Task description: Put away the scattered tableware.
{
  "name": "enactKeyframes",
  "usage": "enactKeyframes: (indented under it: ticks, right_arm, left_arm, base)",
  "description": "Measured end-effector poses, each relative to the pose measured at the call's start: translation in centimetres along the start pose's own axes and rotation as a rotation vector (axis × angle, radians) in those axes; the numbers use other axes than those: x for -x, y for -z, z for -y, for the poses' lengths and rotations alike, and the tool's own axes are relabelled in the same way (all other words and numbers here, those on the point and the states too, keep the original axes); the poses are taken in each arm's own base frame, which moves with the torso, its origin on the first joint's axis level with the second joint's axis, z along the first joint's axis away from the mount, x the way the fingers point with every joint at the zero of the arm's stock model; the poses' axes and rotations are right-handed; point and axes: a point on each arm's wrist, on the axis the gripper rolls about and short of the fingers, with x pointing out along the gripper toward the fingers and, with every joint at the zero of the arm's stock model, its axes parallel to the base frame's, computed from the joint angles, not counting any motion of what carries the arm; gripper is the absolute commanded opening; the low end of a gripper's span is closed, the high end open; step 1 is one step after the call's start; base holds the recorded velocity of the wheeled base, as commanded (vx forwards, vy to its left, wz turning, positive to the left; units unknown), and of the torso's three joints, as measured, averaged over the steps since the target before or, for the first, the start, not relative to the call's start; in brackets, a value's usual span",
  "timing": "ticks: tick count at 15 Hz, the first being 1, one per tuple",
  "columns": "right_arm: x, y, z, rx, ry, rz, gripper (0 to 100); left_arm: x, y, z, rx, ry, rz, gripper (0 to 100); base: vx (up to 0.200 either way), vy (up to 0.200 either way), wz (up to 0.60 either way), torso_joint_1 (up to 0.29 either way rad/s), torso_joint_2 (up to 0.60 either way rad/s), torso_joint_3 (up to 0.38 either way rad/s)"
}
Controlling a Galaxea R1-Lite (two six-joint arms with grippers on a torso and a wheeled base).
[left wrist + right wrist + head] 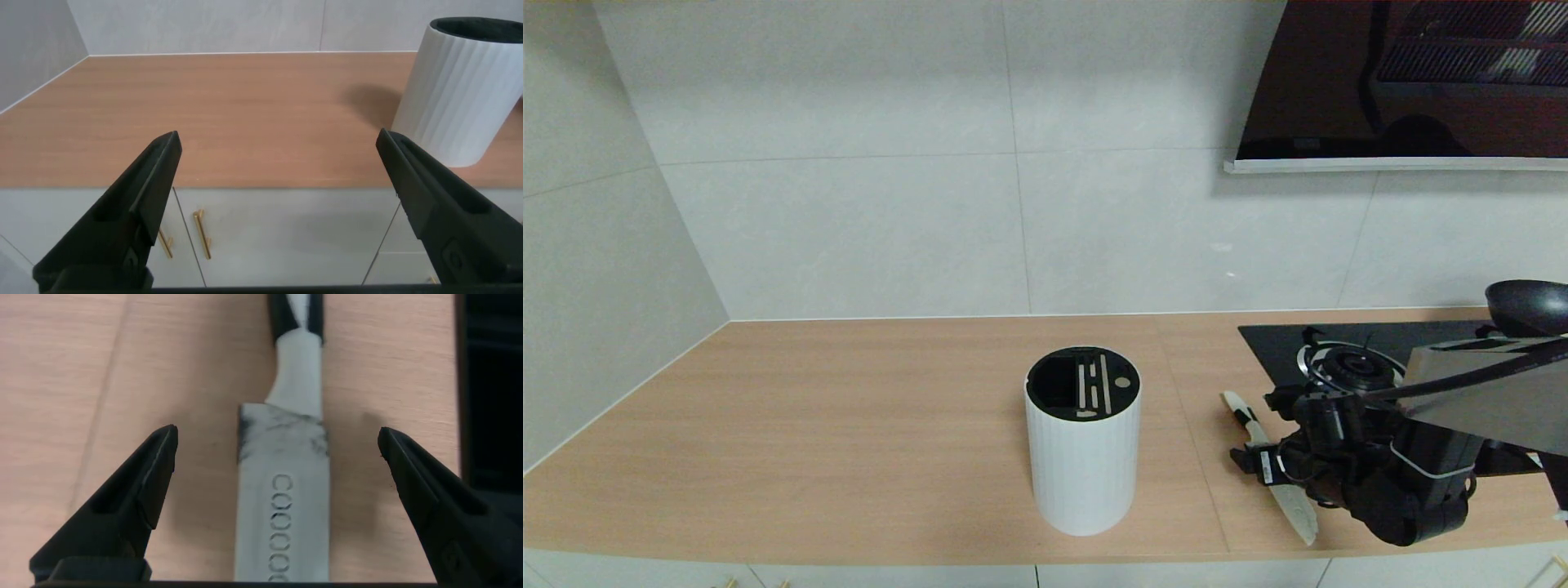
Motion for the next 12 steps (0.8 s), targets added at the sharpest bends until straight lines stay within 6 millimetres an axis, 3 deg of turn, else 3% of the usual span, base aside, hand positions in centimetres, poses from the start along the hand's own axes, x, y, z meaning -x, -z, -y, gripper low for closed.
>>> enactKeyframes:
  ticks: [12]
  right_arm:
    - [-1.05, 0.02, 0.34, -0.018, 0.037, 0.009, 100]
  left_arm:
    - [0.00, 0.00, 0.00, 0.000, 0.000, 0.000, 100]
  base:
    - [0.000, 0.000, 0.00, 0.000, 0.00, 0.000]
